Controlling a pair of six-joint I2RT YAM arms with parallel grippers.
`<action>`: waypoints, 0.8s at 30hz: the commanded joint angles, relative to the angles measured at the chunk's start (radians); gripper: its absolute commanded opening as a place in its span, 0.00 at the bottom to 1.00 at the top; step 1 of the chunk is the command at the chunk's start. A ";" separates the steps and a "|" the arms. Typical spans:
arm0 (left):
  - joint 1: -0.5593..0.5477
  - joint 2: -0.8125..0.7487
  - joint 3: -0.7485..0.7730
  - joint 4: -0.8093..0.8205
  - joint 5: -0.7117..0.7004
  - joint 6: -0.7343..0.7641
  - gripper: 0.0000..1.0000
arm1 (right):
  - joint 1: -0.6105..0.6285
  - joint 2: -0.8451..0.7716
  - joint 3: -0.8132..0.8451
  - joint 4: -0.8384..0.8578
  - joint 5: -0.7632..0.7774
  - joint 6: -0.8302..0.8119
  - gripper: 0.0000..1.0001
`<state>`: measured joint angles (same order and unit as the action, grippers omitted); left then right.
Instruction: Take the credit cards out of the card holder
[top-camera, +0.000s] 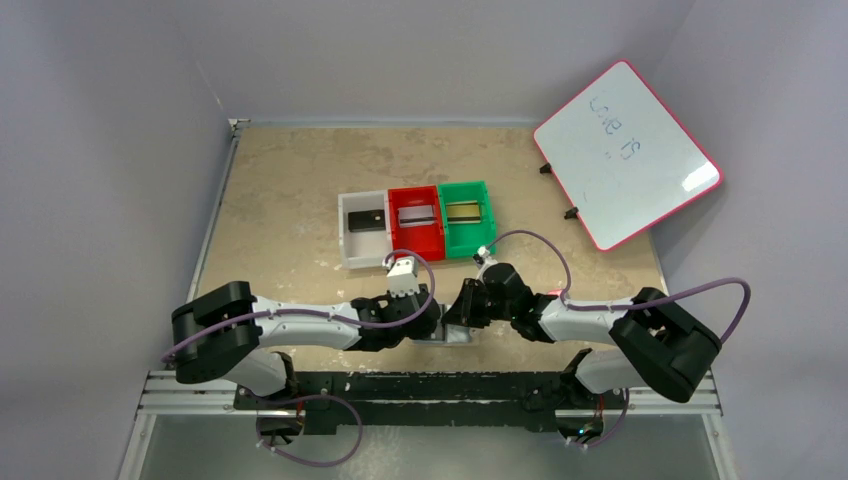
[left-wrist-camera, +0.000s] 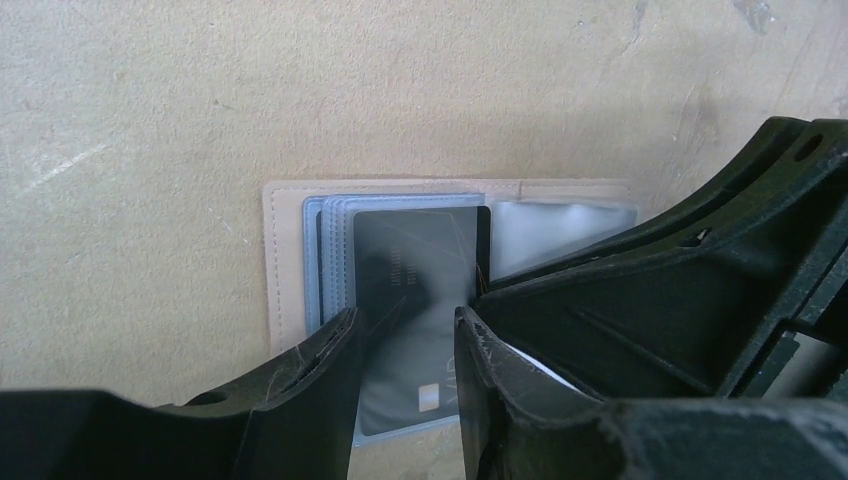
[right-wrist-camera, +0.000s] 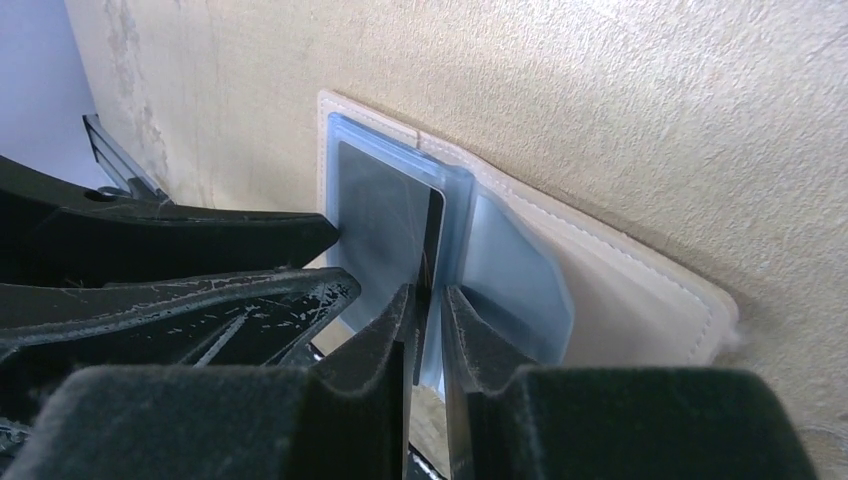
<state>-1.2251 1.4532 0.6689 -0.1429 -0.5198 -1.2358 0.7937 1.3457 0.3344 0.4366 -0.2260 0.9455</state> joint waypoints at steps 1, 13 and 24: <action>-0.002 0.021 0.017 0.021 0.022 0.001 0.38 | 0.004 0.000 -0.001 0.035 0.016 0.020 0.17; -0.002 0.058 0.014 -0.018 0.023 -0.014 0.29 | 0.003 -0.004 -0.028 0.106 -0.003 0.092 0.10; -0.002 0.062 0.011 -0.059 0.007 -0.017 0.22 | 0.002 -0.011 -0.081 0.104 0.072 0.239 0.17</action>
<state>-1.2251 1.4815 0.6788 -0.1429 -0.5304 -1.2385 0.7918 1.3487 0.2798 0.5152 -0.2016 1.1114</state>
